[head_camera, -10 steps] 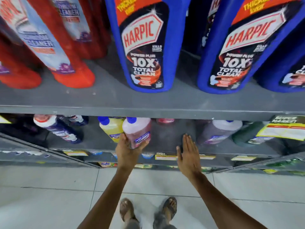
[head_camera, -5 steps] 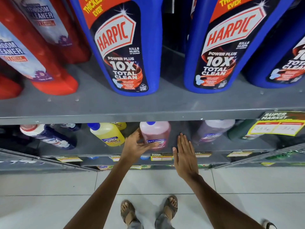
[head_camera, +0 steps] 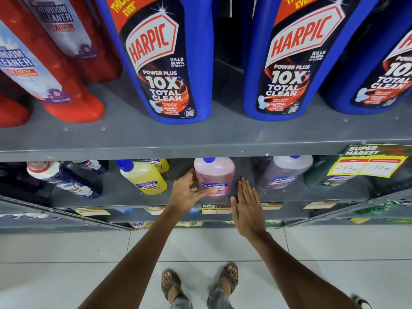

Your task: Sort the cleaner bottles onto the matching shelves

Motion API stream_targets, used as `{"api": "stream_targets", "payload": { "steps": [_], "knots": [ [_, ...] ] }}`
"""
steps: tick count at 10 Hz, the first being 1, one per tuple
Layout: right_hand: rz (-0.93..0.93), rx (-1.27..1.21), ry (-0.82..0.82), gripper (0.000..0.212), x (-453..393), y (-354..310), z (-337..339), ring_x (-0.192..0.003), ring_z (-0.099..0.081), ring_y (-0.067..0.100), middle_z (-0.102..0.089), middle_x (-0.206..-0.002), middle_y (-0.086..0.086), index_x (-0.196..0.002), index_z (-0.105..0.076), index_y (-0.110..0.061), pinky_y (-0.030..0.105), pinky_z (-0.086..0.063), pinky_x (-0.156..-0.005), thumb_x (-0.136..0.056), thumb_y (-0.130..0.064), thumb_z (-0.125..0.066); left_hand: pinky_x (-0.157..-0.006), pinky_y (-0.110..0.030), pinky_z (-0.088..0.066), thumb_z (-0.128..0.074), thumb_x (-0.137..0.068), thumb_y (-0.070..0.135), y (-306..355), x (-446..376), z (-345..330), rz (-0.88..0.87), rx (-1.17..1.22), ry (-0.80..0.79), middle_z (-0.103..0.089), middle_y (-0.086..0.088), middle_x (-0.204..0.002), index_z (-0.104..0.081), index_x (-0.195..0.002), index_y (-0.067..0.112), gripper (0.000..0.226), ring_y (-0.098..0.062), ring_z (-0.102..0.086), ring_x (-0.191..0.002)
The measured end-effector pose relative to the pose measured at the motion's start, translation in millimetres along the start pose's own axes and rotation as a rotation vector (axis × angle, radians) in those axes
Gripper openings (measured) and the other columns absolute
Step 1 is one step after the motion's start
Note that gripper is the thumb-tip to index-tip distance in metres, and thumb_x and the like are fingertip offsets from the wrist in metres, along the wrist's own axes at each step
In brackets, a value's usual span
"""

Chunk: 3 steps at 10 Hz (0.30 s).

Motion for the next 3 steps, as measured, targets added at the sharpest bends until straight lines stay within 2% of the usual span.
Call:
{"api": "stream_targets", "payload": {
  "steps": [1,2,3],
  "knots": [
    [0.002,0.003,-0.028,0.062,-1.5,0.4,1.0,-0.158,-0.046,0.034,-0.047,-0.169,0.016,-0.163,-0.044,-0.001,0.052,-0.045,-0.126,-0.114,-0.039,-0.035,-0.098,-0.022,-0.061,-0.092,-0.082,0.013,2.3,2.4,-0.8,-0.003,-0.005,-0.005,-0.074,-0.008,-0.139,-0.056,-0.150,0.007,0.077,-0.027,-0.072,-0.127],
    [0.015,0.006,-0.039,0.062,-0.8,-0.7,0.5,-0.157,-0.046,0.034,-0.047,-0.169,0.017,-0.162,-0.045,-0.001,0.052,-0.044,-0.126,-0.114,-0.039,-0.034,-0.098,-0.021,-0.060,-0.091,-0.082,0.013,5.2,4.8,-1.3,-0.002,0.004,-0.006,-0.074,-0.007,-0.138,-0.055,-0.150,0.007,0.077,-0.028,-0.071,-0.128],
    [0.027,-0.010,-0.001,0.062,-2.9,-0.4,-2.9,-0.155,-0.050,0.035,-0.051,-0.166,0.018,-0.159,-0.049,0.001,0.053,-0.046,-0.124,-0.113,-0.038,-0.037,-0.112,-0.041,-0.057,-0.091,-0.083,0.016,6.7,8.0,-5.9,-0.007,0.001,0.017,-0.072,-0.011,-0.142,-0.056,-0.150,0.008,0.076,-0.028,-0.070,-0.129]
  ]
}}
Point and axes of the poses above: each hand's wrist, its own x-axis away from the middle knuckle, its own z-axis out of the back of the hand, y = z × x, the point moved 10 cm from there along -x, towards the middle knuckle
